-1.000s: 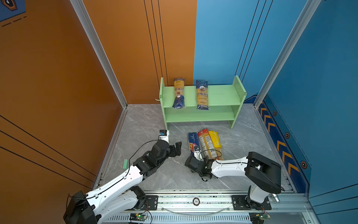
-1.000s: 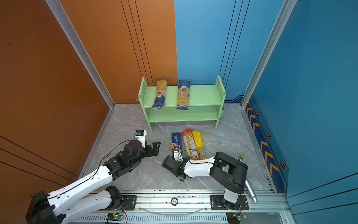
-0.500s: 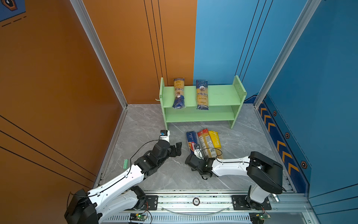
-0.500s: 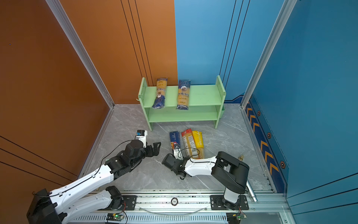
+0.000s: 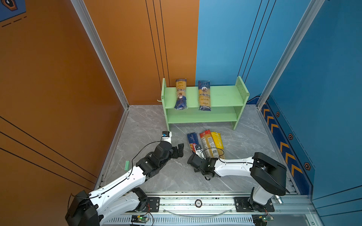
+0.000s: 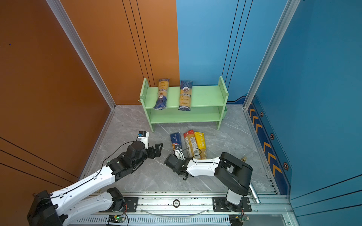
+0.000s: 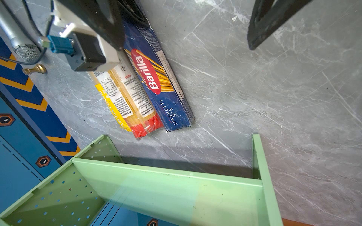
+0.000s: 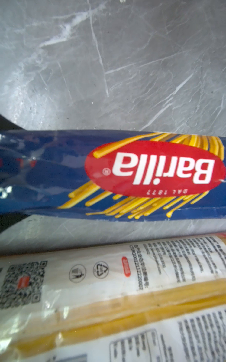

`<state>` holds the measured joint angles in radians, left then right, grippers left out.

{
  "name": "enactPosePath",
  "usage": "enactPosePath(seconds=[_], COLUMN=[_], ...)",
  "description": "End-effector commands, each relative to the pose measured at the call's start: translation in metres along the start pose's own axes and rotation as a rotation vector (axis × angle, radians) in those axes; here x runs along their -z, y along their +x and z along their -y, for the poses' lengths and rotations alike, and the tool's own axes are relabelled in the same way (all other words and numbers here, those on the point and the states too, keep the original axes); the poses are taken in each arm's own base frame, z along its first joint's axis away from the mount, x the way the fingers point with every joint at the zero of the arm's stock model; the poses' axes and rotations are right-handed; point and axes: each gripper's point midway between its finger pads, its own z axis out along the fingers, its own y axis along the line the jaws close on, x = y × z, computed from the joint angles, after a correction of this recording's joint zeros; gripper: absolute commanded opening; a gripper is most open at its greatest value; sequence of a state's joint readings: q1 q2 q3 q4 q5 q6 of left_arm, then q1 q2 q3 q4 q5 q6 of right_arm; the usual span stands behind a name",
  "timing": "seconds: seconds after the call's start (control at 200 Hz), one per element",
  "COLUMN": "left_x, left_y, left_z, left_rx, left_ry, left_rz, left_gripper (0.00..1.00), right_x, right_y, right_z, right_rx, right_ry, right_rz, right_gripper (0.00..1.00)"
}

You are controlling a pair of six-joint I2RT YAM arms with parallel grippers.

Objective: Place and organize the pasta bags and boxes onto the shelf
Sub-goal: 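Close the right gripper on the near end of the blue Barilla box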

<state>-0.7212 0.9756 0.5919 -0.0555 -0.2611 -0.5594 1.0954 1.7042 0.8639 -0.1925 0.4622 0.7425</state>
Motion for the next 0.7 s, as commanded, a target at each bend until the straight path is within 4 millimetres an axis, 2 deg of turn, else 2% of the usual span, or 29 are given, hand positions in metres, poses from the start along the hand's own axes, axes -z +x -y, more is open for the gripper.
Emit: enactPosePath(seconds=[0.0,0.34,0.696], left_x=[0.002,-0.001,-0.001], left_y=[-0.01,-0.008,-0.009], left_z=[0.002,0.006,0.006], left_rx=[0.016,0.015,0.016], left_ry=[0.001,0.008,0.007], left_rz=[0.032,0.022,0.026], left_gripper=[0.98,0.98,0.98], right_x=[0.009,0.025,0.038], right_y=[-0.003,-0.02,-0.035], right_z=[0.008,0.006,0.014], right_rx=[0.045,0.052,0.035], right_ry=[0.014,-0.038,-0.103], right_rz=[-0.017,0.02,0.026], right_gripper=[0.0,0.0,0.0])
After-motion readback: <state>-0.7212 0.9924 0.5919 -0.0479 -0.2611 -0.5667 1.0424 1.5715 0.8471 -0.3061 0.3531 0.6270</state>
